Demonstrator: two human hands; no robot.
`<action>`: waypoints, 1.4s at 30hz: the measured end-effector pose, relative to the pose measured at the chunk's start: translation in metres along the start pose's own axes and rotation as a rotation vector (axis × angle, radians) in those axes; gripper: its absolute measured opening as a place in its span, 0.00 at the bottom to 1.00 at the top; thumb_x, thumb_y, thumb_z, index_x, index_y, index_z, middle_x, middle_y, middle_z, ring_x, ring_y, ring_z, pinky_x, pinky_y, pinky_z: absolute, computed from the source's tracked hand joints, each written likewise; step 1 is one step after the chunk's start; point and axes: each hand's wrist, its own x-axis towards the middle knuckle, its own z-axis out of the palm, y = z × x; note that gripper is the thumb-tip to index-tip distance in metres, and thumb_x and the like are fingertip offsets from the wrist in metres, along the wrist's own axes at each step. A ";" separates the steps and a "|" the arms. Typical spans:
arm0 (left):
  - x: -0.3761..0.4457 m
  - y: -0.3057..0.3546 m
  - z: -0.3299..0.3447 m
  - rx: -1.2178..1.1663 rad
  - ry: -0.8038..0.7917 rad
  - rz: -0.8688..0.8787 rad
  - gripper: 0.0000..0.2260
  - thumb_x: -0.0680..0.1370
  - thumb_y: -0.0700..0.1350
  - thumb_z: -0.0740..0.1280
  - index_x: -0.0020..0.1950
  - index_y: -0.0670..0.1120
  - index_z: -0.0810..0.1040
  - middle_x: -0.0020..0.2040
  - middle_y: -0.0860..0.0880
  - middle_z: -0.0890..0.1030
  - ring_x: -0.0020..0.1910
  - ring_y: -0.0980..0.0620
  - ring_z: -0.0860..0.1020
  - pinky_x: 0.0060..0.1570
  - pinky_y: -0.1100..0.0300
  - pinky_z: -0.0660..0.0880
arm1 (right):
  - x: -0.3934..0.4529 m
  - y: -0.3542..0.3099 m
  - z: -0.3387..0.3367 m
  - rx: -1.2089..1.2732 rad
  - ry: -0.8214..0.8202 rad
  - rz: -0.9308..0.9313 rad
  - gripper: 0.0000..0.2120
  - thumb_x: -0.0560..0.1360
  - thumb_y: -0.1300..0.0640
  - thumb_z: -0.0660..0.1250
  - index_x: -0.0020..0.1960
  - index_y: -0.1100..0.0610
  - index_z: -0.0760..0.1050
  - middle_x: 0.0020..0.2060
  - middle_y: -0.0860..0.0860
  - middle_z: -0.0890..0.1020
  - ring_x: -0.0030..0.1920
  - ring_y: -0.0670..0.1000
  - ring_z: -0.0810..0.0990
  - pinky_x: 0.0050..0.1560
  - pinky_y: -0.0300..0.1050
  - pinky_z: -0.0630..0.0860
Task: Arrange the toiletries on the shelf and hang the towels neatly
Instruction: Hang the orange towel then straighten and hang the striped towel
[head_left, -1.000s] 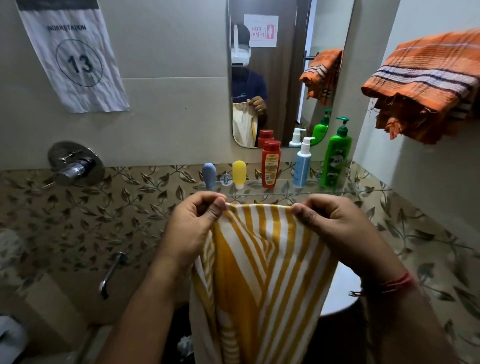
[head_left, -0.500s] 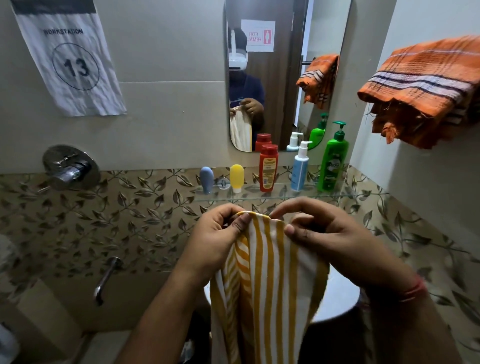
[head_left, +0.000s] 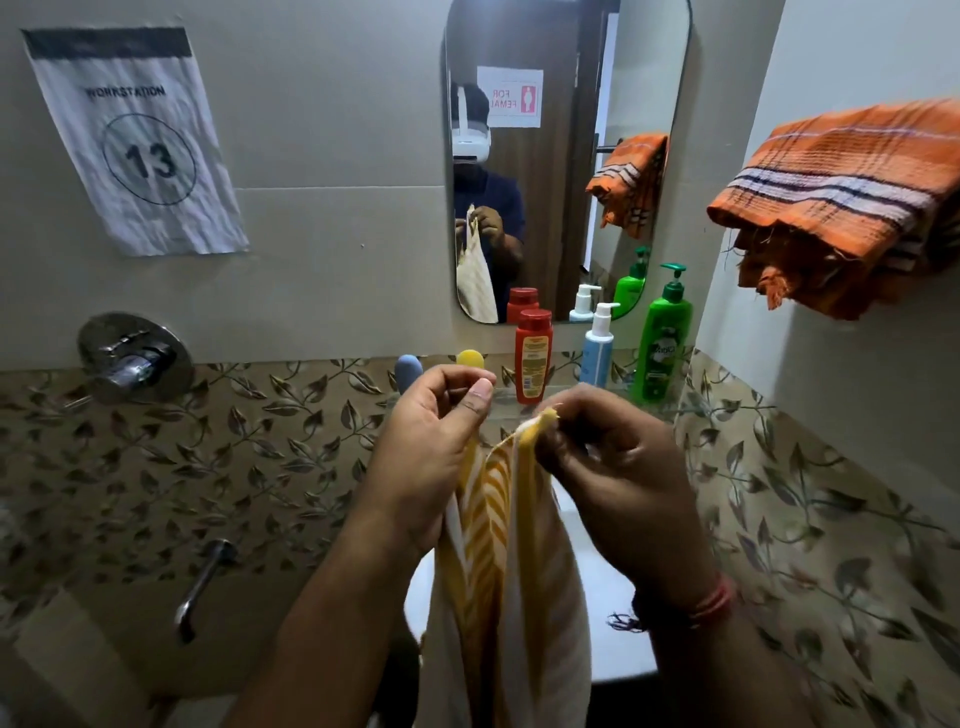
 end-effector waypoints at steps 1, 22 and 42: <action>0.001 0.003 0.001 0.003 -0.012 0.014 0.05 0.80 0.43 0.67 0.51 0.49 0.83 0.49 0.48 0.83 0.54 0.45 0.81 0.58 0.44 0.79 | 0.001 0.002 0.005 -0.105 0.000 -0.041 0.05 0.75 0.56 0.69 0.42 0.55 0.79 0.40 0.48 0.78 0.41 0.48 0.78 0.41 0.38 0.75; 0.000 -0.007 -0.025 -0.213 0.063 0.045 0.11 0.68 0.39 0.72 0.48 0.48 0.86 0.47 0.44 0.85 0.49 0.46 0.84 0.45 0.58 0.81 | 0.010 0.036 0.047 0.028 -0.005 0.242 0.14 0.77 0.51 0.67 0.36 0.53 0.68 0.29 0.47 0.69 0.32 0.46 0.68 0.32 0.50 0.67; -0.002 -0.018 0.003 -0.291 0.129 -0.018 0.08 0.70 0.42 0.69 0.46 0.45 0.86 0.49 0.38 0.85 0.49 0.42 0.85 0.48 0.53 0.81 | 0.011 0.043 0.042 -0.122 0.201 0.183 0.09 0.74 0.60 0.72 0.38 0.57 0.73 0.36 0.51 0.76 0.37 0.51 0.77 0.37 0.52 0.76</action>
